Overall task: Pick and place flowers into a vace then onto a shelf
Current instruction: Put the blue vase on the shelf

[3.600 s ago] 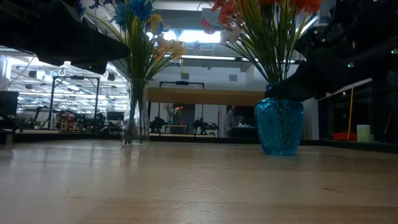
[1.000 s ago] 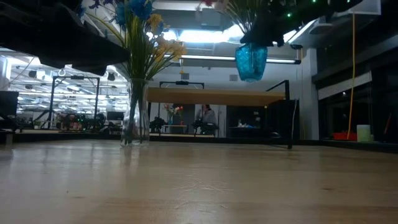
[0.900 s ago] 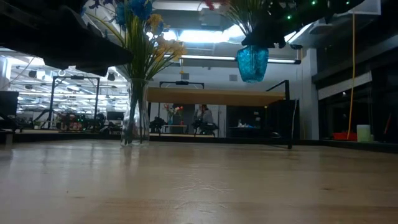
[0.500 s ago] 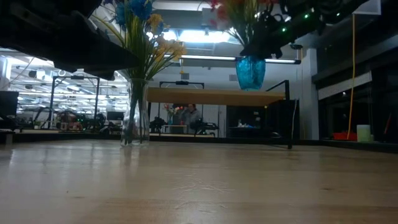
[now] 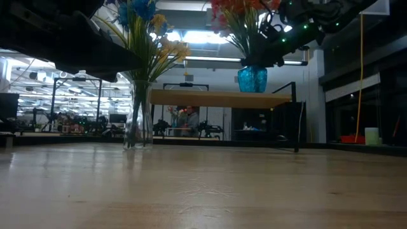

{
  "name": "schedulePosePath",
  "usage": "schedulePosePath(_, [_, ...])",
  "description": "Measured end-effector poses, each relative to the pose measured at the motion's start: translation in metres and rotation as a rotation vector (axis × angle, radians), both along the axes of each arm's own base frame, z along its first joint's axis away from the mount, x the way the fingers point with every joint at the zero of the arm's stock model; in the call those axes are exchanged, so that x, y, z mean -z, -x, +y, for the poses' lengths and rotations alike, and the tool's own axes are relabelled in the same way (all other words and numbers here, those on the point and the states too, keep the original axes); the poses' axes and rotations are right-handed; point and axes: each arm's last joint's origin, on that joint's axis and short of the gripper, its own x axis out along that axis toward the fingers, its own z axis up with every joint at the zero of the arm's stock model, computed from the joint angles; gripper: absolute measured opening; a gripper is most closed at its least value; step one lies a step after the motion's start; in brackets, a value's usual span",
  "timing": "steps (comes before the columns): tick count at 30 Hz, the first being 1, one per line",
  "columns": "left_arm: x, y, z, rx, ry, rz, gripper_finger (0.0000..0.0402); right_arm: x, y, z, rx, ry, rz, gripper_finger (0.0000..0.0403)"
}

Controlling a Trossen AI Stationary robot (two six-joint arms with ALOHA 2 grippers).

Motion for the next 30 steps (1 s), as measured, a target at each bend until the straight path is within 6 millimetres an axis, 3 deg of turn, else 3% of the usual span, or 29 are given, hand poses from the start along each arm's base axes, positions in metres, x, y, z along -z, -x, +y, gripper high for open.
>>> schedulePosePath(30, [0.0, 0.0, 0.0, -0.002, 0.003, 0.0, 0.0002, -0.0046, 0.0033, 0.0033, 0.001, -0.027, -0.029, 0.024])
